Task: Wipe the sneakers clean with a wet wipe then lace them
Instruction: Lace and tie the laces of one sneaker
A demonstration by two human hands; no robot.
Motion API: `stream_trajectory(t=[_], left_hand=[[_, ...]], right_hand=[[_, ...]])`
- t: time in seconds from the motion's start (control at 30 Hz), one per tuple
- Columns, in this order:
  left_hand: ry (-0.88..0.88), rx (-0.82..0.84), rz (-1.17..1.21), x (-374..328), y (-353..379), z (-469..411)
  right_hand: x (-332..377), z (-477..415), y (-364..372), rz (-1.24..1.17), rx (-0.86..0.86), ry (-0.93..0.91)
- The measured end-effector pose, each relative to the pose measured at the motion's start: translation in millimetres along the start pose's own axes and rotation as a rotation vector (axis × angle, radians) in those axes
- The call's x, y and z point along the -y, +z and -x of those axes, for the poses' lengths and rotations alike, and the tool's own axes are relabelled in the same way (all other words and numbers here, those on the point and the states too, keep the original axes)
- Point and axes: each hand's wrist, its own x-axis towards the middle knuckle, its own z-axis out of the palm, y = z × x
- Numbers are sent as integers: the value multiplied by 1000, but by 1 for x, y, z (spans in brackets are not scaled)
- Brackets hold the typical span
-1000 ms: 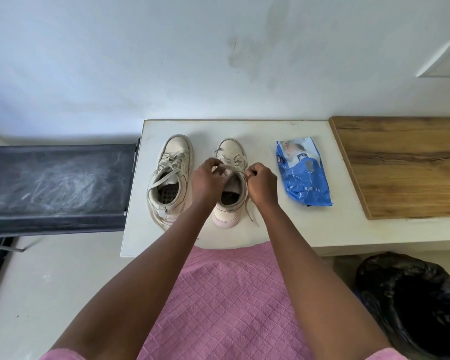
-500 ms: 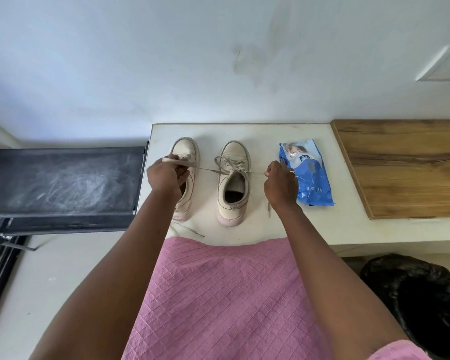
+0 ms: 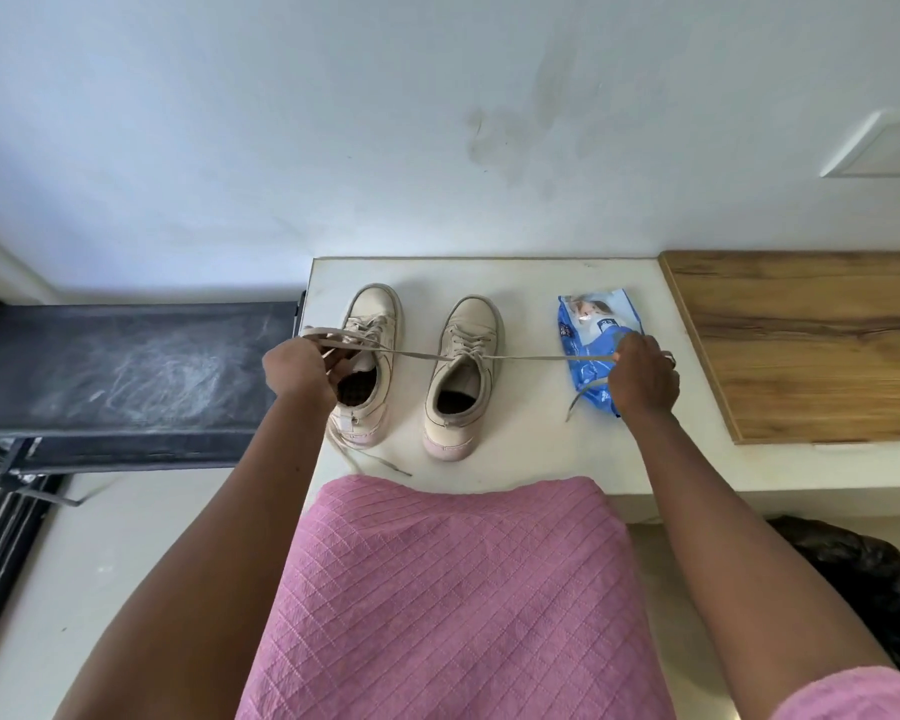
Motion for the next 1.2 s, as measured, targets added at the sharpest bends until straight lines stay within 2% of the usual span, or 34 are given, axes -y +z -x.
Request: stream_trajectory(t=[0.03, 0.1, 0.17, 0.2, 0.27, 0.37, 0.43, 0.5, 0.57, 0.7, 0.83, 0.9, 0.97, 1.03, 1.13, 1.2], left_hand=[[64, -28, -84, -2, -1, -2], [257, -114, -399, -5, -1, -5], [570, -177, -672, -3, 4, 5], [752, -144, -753, 2, 9, 13], [987, 92, -860, 15, 23, 27], [895, 486, -1170, 39, 48, 37], [761, 587, -1348, 51, 61, 32], [679, 583, -1357, 54, 68, 28], [672, 551, -1363, 53, 71, 26], [711, 522, -1482, 56, 75, 31], [812, 581, -1518, 70, 72, 31], [834, 596, -1505, 74, 68, 29], [829, 589, -1469, 77, 68, 26], [820, 589, -1461, 77, 68, 24], [841, 591, -1465, 72, 63, 23], [952, 503, -1370, 71, 56, 27]], right_hand=[[5, 2, 1, -27, 6, 18], [18, 9, 3, -123, 35, 76], [34, 21, 8, -271, 111, 161], [44, 28, 12, -345, 170, 201], [62, 39, 26, -487, 290, 264], [84, 48, 34, -689, 365, 302], [98, 51, 30, -870, 394, 356], [107, 52, 31, -1117, 406, 440], [110, 51, 40, -1216, 344, 519], [120, 50, 42, -1012, 165, 455], [116, 38, 33, -824, 158, 417], [109, 32, 31, -831, 195, 426], [103, 31, 31, -973, 284, 471], [101, 35, 29, -1008, 343, 477], [108, 39, 31, -908, 247, 383], [110, 39, 32, -911, 204, 383]])
